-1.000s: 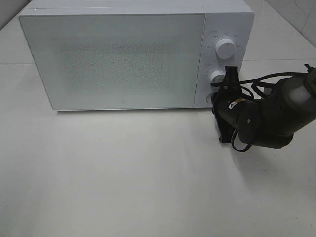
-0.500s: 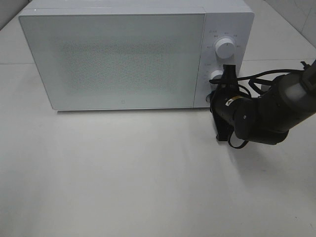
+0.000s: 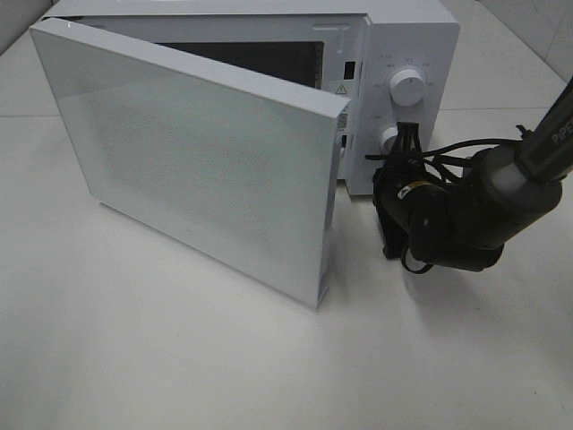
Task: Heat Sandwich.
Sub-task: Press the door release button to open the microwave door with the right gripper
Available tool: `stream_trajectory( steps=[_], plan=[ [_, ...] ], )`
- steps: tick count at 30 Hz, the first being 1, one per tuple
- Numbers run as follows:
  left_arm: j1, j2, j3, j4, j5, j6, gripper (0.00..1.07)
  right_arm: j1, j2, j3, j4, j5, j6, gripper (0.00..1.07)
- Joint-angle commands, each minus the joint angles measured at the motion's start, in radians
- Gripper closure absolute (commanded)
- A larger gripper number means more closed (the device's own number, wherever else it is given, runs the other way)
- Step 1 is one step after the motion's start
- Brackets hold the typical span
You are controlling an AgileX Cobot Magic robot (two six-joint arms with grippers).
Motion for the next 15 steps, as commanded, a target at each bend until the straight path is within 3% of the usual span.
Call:
stream_trajectory(
  steps=[1, 15],
  plan=[
    [-0.005, -0.024, 0.002, -0.006, -0.013, -0.001, 0.05, -0.031, 0.003, -0.114, -0.083, -0.274, 0.009, 1.07],
    [-0.005, -0.024, 0.002, -0.006, -0.013, -0.001, 0.05, -0.031, 0.003, -0.114, -0.086, -0.204, 0.005, 1.06]
  ],
)
